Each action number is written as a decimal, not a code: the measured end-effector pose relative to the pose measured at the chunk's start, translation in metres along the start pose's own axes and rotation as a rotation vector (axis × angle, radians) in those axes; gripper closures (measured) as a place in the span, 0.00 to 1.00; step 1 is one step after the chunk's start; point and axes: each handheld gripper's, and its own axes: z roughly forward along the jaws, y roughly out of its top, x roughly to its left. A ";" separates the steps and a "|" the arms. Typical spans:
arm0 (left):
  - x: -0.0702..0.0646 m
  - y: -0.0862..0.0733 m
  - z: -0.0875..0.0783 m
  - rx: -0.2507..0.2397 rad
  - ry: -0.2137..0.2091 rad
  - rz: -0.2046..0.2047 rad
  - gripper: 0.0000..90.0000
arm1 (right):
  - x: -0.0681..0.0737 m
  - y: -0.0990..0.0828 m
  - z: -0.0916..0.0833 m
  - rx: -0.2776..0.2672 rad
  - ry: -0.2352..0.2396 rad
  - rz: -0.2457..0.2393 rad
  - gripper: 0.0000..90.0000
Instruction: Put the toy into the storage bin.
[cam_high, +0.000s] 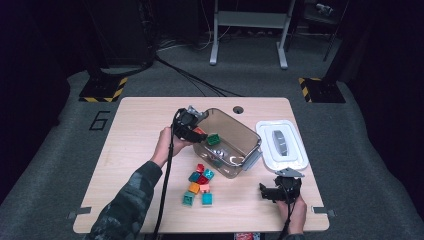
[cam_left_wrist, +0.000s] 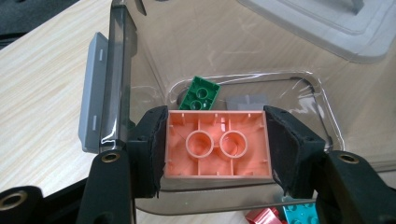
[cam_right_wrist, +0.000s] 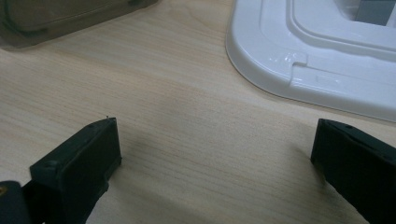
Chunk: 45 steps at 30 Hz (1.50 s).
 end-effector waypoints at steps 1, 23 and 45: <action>0.000 -0.001 0.000 -0.001 0.005 -0.003 0.48 | 0.000 0.000 0.000 0.000 0.000 0.000 0.01; -0.008 -0.023 -0.037 -0.090 0.026 -0.008 0.20 | 0.000 0.000 0.000 0.001 -0.003 0.006 0.01; -0.030 -0.112 -0.042 -0.082 0.025 -0.067 0.06 | 0.000 0.000 0.000 0.001 -0.006 0.006 0.01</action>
